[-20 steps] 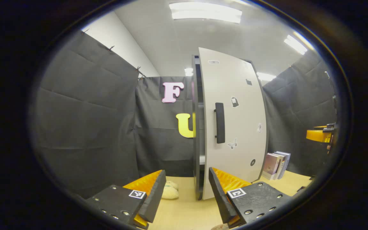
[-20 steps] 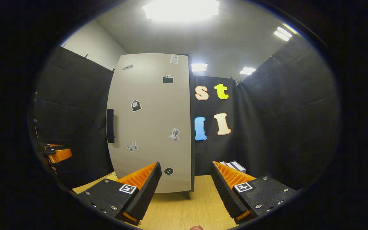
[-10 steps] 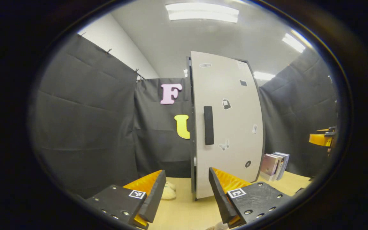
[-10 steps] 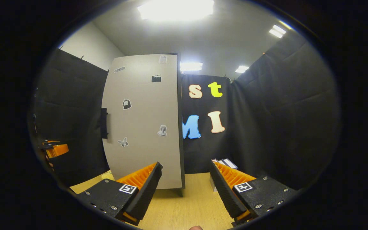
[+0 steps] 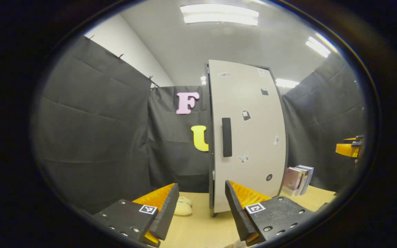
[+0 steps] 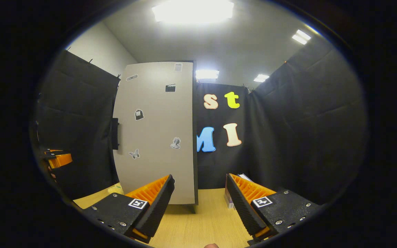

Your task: Open the cabinet door with the right hand, grasp the bottle in the cabinet with the left hand and place it on the coaster, then close the cabinet door with the right hand.

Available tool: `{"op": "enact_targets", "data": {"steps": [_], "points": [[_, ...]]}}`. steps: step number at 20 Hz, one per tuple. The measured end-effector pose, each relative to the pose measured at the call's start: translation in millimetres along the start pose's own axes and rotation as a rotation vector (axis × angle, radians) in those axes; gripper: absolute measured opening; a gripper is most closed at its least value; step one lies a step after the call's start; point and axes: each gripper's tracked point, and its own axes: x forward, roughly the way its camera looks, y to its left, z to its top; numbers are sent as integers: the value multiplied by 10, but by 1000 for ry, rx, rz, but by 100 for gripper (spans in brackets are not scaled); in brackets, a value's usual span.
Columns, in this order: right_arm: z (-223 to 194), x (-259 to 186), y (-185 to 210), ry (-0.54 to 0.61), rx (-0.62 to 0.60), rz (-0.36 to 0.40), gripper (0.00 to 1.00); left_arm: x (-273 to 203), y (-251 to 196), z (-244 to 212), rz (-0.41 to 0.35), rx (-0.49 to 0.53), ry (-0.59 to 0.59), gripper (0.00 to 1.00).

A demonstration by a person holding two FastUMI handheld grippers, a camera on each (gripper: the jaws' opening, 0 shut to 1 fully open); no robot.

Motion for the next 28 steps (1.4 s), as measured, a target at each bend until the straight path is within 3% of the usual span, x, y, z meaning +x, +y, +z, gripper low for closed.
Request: {"op": "enact_targets", "data": {"steps": [28], "points": [[69, -79, 25, -18, 9, -21, 95, 1, 11, 5, -5, -13, -9, 77]]}}
